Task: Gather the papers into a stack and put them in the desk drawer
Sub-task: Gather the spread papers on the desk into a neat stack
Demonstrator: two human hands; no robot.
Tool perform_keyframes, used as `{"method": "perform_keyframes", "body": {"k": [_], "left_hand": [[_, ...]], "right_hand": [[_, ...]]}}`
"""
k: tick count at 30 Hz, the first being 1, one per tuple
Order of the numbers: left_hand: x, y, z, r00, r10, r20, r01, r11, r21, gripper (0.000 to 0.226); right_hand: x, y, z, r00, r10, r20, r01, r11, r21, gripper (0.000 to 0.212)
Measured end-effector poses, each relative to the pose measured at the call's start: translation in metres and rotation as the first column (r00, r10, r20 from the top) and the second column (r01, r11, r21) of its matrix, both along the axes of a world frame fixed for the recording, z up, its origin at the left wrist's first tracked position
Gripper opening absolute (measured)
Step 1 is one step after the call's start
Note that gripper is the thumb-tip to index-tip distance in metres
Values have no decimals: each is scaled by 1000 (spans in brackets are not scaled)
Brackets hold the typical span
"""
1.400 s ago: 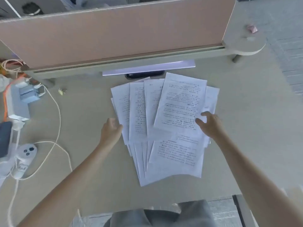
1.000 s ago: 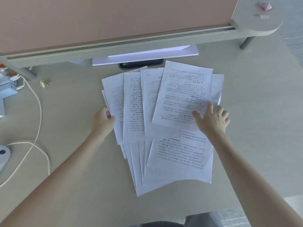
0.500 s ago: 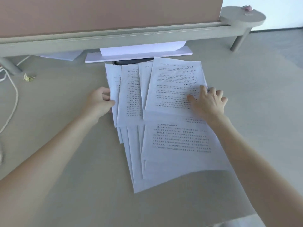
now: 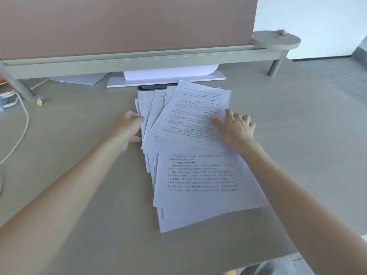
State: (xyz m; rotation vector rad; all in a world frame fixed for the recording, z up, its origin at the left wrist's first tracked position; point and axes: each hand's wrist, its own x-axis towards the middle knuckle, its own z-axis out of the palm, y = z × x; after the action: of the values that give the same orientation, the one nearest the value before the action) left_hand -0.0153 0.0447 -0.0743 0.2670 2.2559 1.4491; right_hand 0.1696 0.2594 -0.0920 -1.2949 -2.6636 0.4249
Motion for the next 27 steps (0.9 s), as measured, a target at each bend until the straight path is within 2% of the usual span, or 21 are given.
{"method": "perform_keyframes", "body": {"k": [4, 8, 13, 16, 19, 22, 25, 27], "left_hand": [[-10, 14, -3, 998, -19, 66, 20, 1000, -6, 47], [-10, 31, -7, 995, -76, -72, 68, 993, -97, 29], [-19, 31, -9, 989, -114, -98, 100, 985, -140, 22], [-22, 17, -3, 967, -187, -174, 132, 949, -287, 17], [-21, -2, 1, 978, -172, -118, 130, 944, -303, 28], [-13, -10, -5, 976, -184, -120, 137, 936, -324, 37], [0, -5, -6, 932, -255, -257, 104, 869, -484, 32], [3, 1, -6, 915, -273, -296, 93, 859, -503, 41]], "right_hand": [[-14, -1, -12, 995, 88, 56, -92, 993, 71, 68], [-27, -14, -21, 979, 204, 15, -205, 977, 65, 64], [-33, -15, -17, 951, 304, -63, -308, 947, -94, 53], [-29, -13, -5, 984, 166, -65, -174, 973, -150, 57], [-24, -9, 9, 1000, 26, 17, -23, 991, -133, 61], [-27, -6, 14, 999, 39, -12, -40, 973, -227, 62], [-33, -9, 25, 994, 51, -94, -80, 937, -341, 59], [-34, -11, 33, 985, 5, -174, -86, 884, -459, 64]]}}
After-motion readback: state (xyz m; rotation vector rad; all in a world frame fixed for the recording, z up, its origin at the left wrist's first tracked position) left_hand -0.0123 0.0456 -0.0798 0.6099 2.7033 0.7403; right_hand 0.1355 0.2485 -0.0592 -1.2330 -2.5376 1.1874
